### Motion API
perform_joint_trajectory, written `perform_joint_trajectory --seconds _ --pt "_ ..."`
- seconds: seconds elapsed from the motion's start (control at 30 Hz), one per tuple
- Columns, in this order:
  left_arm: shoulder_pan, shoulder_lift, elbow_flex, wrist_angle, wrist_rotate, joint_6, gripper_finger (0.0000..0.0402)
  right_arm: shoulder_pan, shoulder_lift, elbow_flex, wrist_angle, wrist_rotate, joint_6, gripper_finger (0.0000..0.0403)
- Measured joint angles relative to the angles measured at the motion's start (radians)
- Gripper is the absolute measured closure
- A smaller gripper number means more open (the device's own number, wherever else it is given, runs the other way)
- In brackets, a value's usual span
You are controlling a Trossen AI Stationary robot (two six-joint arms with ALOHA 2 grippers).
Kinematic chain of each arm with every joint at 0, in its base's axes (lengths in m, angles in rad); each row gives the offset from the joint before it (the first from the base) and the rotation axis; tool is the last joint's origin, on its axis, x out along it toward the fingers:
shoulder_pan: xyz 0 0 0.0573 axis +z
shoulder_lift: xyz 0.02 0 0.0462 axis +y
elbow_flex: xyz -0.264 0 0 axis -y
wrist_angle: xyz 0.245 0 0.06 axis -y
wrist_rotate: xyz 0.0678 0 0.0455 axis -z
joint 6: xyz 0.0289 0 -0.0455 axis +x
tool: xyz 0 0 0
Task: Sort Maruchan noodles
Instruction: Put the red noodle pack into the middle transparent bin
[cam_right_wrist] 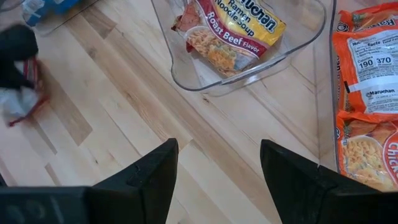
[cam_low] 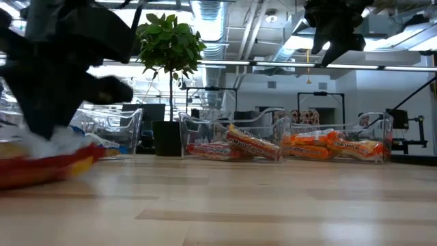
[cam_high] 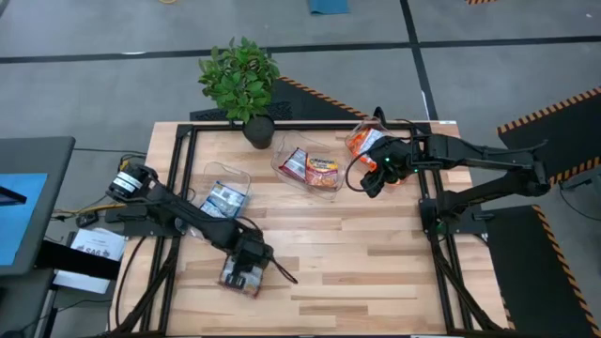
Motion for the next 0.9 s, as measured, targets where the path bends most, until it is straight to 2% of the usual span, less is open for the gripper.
perform_joint_trajectory --seconds 0.2,0.37,0.5,0.6,0.73,0.9 --pt "0.072 -0.178 0.063 -0.081 -0.135 0.052 0.0401 0.0 0.0 0.0 0.002 0.019 -0.014 0.0149" --pt "0.236 -0.293 0.217 -0.089 -0.314 0.182 0.0401 -0.007 0.0 0.0 0.018 0.027 -0.016 0.0149" --pt "0.419 -0.253 0.371 -0.058 -0.381 0.328 0.0401 -0.019 0.0 0.0 0.039 0.027 -0.015 0.0149" --pt "0.531 -0.19 0.448 0.0 -0.41 0.384 0.0401 -0.034 0.0 0.0 0.064 0.027 -0.014 0.0149" --pt "0.643 -0.11 0.488 0.062 -0.415 0.35 0.0401 -0.053 0.0 0.0 0.093 0.029 -0.014 0.0149" --pt "0.71 -0.017 0.491 0.142 -0.434 0.202 0.0402 -0.072 0.0 0.0 0.12 0.029 -0.015 0.0149"
